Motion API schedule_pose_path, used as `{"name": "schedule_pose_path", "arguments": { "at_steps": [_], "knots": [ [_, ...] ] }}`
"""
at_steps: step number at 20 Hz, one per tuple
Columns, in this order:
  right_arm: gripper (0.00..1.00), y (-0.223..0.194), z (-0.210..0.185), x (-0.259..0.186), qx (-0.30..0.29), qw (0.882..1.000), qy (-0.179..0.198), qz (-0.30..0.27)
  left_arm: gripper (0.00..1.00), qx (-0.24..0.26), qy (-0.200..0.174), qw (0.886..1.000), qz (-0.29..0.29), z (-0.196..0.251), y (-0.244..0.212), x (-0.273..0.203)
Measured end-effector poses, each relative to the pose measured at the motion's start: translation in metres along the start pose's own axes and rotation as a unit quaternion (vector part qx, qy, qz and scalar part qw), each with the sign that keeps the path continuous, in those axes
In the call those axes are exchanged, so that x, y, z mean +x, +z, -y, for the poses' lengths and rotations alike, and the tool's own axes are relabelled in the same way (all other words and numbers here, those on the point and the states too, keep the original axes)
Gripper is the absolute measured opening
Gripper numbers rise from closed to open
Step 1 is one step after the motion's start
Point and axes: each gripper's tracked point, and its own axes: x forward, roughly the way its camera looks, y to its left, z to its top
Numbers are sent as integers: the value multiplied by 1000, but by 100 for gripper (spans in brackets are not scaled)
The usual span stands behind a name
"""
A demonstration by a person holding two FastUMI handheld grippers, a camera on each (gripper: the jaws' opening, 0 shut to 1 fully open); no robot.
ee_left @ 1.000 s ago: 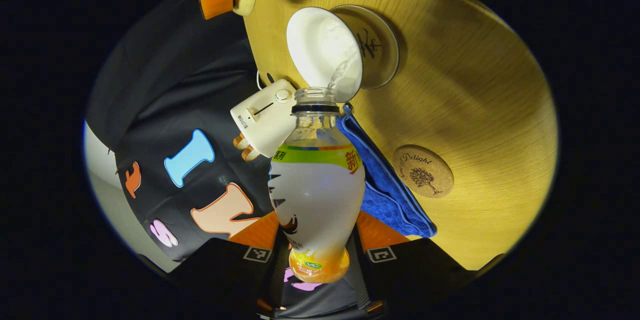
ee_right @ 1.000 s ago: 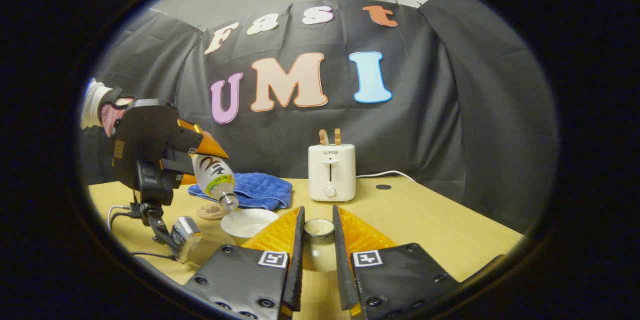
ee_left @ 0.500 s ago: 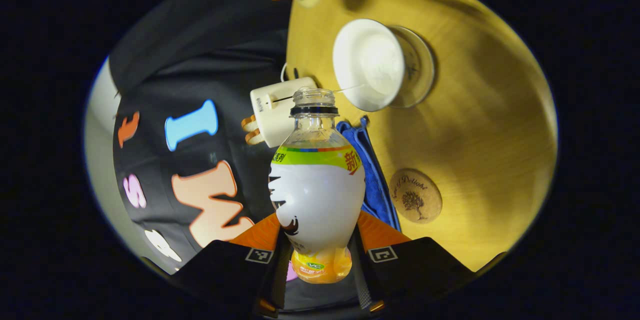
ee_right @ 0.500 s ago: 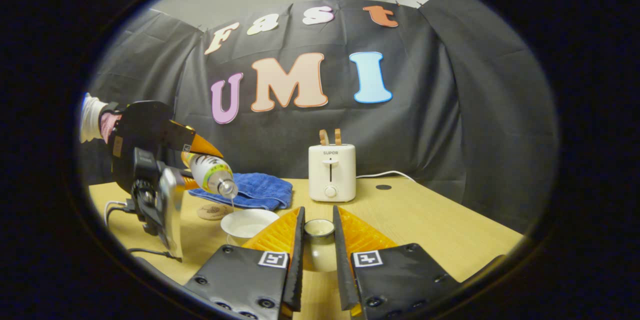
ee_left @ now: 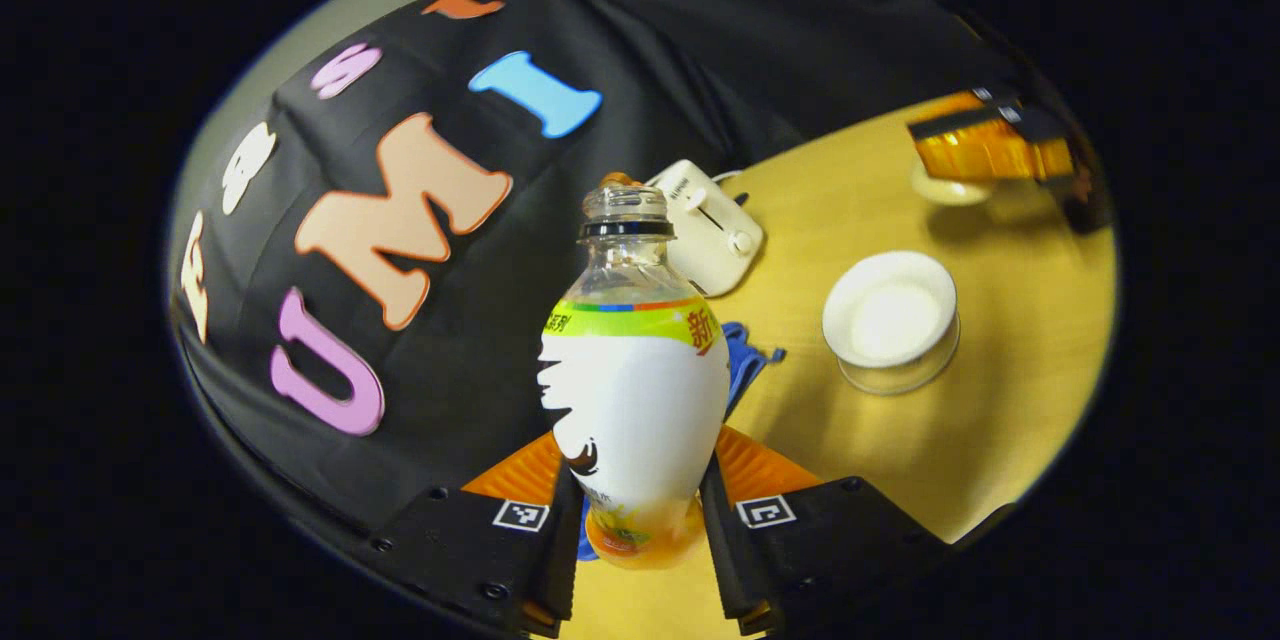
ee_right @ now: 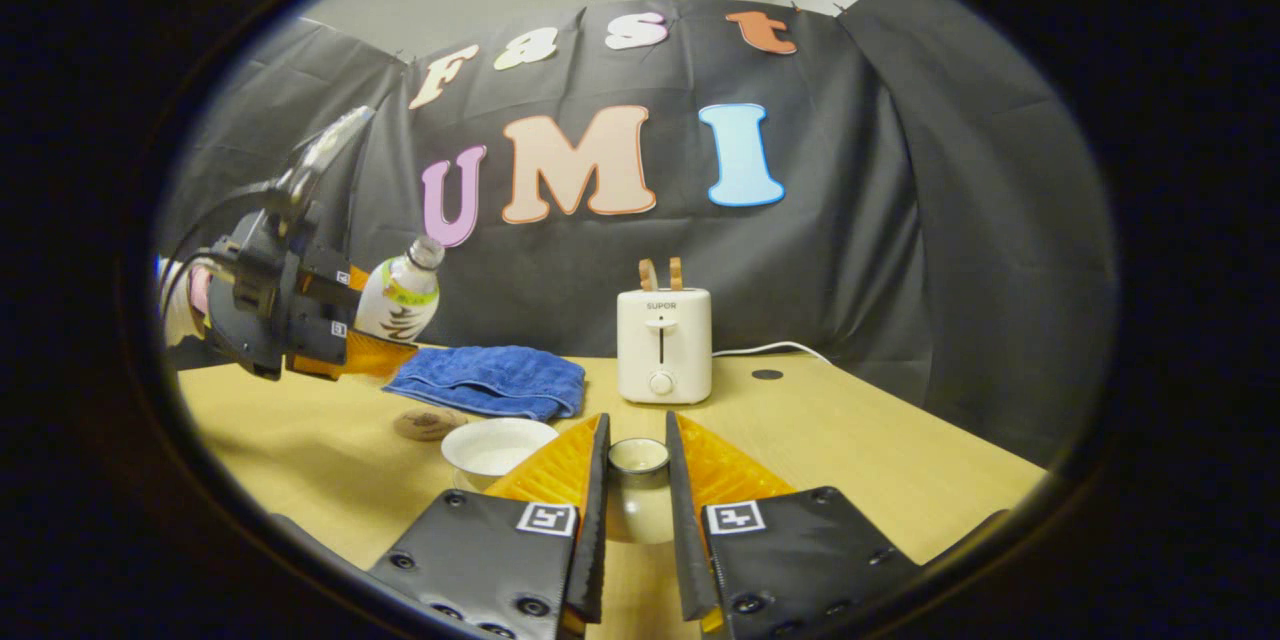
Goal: Open the teacup lid with one hand, grasp the water bottle and pour water into the teacup with the other hand; after pouring, place the water bottle on the coaster and then close the teacup lid.
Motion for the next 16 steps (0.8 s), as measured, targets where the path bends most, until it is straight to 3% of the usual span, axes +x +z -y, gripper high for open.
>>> {"name": "schedule_pose_path", "arguments": {
  "at_steps": [4,9,13,16],
  "knots": [
    [32,0,0,0,0,1000,0,0,53,-135,14,990,38,-9,-1,3],
    [32,1,-1,0,0,1000,0,1,52,-266,28,960,80,-13,-6,17],
    [32,1,0,1,0,1000,0,1,52,-313,32,944,100,-12,-9,26],
    [32,0,0,0,0,1000,0,1,52,-322,35,942,89,-8,-15,38]
  ]
}}
